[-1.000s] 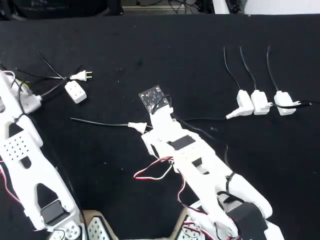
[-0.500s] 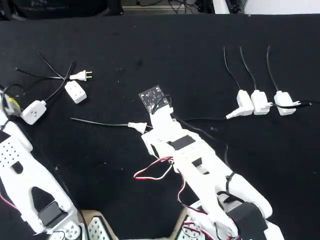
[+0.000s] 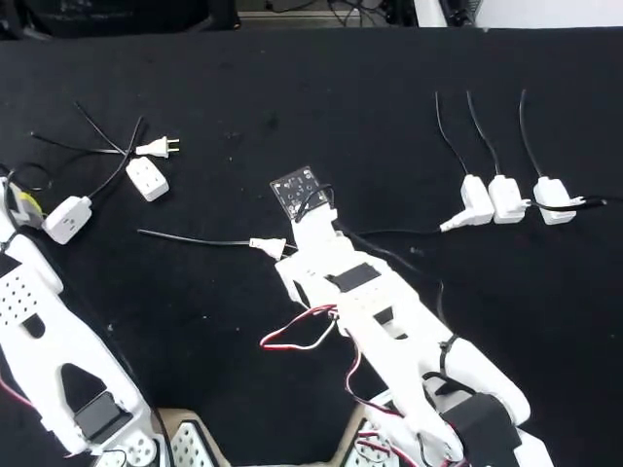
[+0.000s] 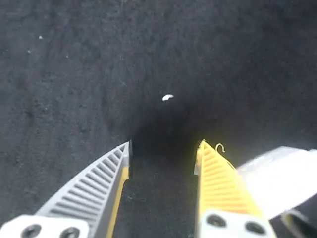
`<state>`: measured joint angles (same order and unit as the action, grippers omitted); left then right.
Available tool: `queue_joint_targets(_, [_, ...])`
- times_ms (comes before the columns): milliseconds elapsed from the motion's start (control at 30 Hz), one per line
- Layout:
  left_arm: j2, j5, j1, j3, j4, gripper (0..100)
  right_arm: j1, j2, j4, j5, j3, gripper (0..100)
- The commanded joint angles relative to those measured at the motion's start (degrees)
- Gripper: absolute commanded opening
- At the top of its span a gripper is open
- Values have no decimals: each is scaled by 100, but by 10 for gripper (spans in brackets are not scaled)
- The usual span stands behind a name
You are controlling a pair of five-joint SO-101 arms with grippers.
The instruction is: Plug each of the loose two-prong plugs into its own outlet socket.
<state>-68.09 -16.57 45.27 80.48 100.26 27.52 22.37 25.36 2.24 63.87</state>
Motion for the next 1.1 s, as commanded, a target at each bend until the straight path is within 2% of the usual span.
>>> queue_joint_targets(0, [1125,9,-215,-734,79,228,62,224,-132,-26,4,134])
queue_joint_targets(200, [2251,-26,-848,-2686,44,228,53,224,-132,-26,4,134])
queue_joint_targets(333, [2602,-18,-1147,-3257,44,228,53,224,-132,-26,4,134])
queue_joint_targets(567, [3015,-9,-1226,-3081,35,228,53,224,-132,-26,4,134])
queue_joint_targets(700, [2901,-44,-1622,-2818,-97,228,53,224,-132,-26,4,134])
queue_joint_targets(900, [2426,-932,-2229,-2659,-580,228,44,224,-105,-26,13,134])
queue_joint_targets(1067, [2013,-1002,-2132,-2659,-1204,228,44,224,-97,-26,13,134])
